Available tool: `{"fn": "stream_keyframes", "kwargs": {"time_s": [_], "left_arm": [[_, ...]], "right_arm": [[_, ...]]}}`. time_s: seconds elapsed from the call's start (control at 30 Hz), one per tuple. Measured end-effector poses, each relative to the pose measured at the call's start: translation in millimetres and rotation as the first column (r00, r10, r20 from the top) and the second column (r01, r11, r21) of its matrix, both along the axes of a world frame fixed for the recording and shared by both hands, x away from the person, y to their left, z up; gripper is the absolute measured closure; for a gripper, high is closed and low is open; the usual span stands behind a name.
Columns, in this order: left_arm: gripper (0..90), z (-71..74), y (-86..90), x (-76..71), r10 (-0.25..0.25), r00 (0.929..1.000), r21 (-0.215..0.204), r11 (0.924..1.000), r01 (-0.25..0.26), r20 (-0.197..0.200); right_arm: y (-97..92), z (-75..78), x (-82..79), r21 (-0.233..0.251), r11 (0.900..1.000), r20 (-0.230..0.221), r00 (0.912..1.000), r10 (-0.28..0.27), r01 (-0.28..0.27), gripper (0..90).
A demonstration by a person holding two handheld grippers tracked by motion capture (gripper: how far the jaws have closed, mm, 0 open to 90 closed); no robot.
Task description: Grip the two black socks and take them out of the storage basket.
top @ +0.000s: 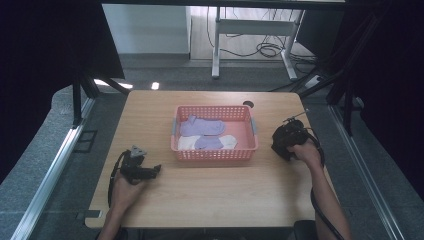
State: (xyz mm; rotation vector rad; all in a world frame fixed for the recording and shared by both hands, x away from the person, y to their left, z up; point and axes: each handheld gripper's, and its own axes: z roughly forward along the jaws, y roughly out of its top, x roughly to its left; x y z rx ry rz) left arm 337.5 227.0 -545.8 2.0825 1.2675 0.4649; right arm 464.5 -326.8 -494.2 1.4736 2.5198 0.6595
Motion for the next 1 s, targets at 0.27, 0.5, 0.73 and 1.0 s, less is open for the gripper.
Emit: {"fn": "stream_keyframes", "kwargs": {"time_s": [0.27,0.5,0.73,1.0], "left_arm": [[12.8,0.0,-0.1,0.0,0.000,1.0000,0.001,1.0000,0.000,0.000],[12.9,0.0,0.0,0.0,0.001,1.0000,0.000,1.0000,-0.001,0.000],[12.9,0.0,0.0,-0.1,0.002,1.0000,-0.002,1.0000,-0.002,0.000],[12.9,0.1,0.0,-0.1,0.001,1.0000,-0.001,1.0000,-0.001,-0.001]], "right_arm": [[0.8,2.6,-3.4,0.030,0.9995,0.004,1.0000,-0.002,0.002,54.7],[3.2,19.4,-6.7,0.000,1.0000,0.040,0.9992,0.007,-0.007,41.6],[6.1,39.5,-14.5,-0.004,0.9998,0.101,0.9946,0.021,-0.021,32.1],[11.6,63.2,-32.2,-0.002,0.9985,0.162,0.9853,0.055,-0.055,21.0]]}}
